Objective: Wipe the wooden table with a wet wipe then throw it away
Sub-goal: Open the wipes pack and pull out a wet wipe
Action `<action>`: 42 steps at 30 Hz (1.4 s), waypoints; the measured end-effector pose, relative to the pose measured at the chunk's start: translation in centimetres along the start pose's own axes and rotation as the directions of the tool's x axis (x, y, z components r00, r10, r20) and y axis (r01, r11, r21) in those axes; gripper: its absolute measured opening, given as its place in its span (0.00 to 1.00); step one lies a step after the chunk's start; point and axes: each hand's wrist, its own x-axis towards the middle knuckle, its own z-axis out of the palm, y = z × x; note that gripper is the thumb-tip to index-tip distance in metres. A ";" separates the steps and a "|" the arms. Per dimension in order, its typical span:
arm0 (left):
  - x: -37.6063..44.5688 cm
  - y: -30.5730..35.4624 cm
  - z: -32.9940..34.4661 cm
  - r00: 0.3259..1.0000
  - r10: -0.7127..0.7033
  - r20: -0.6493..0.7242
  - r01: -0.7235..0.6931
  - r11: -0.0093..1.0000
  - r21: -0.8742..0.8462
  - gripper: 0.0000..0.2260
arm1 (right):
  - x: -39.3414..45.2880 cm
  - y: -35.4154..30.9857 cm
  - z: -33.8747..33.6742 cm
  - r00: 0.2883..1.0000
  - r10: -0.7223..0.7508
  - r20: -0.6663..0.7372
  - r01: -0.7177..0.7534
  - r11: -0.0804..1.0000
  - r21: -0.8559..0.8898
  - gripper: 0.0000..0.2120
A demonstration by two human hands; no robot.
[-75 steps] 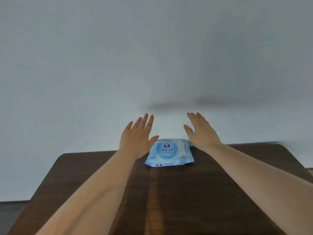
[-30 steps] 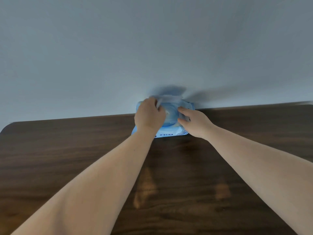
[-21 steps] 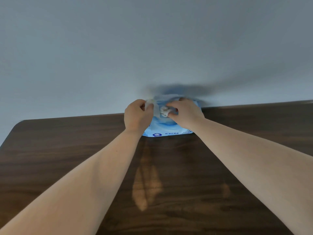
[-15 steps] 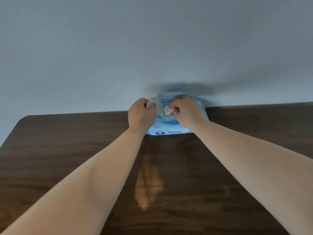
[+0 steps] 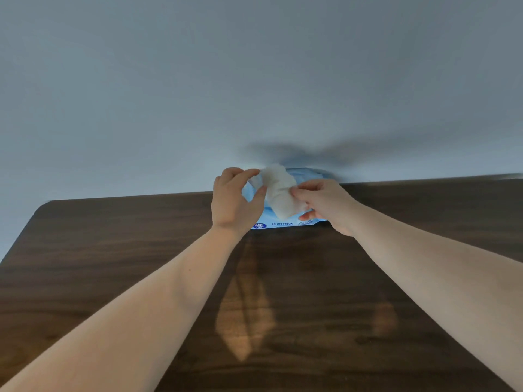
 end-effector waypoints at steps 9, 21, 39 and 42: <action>-3.0 1.2 -2.3 0.852 -0.439 0.286 0.524 0.699 -0.486 0.10 | -2.2 -0.5 3.1 0.964 -0.265 -0.025 0.246 0.923 -0.297 0.09; -5.3 -1.8 -7.2 0.827 -0.401 0.394 0.552 0.715 -0.430 0.08 | -2.9 -0.7 7.5 0.983 -0.114 0.146 0.145 0.963 -0.226 0.11; -7.0 -7.0 -14.0 0.811 -0.452 0.371 0.564 0.773 -0.292 0.07 | -3.5 -2.5 16.8 0.949 -0.250 0.190 0.313 0.808 -0.499 0.11; -7.3 -9.2 -15.4 0.794 -0.534 0.291 0.603 0.755 -0.259 0.07 | -2.3 -2.6 17.6 0.977 -0.212 -0.019 0.189 0.905 -0.381 0.12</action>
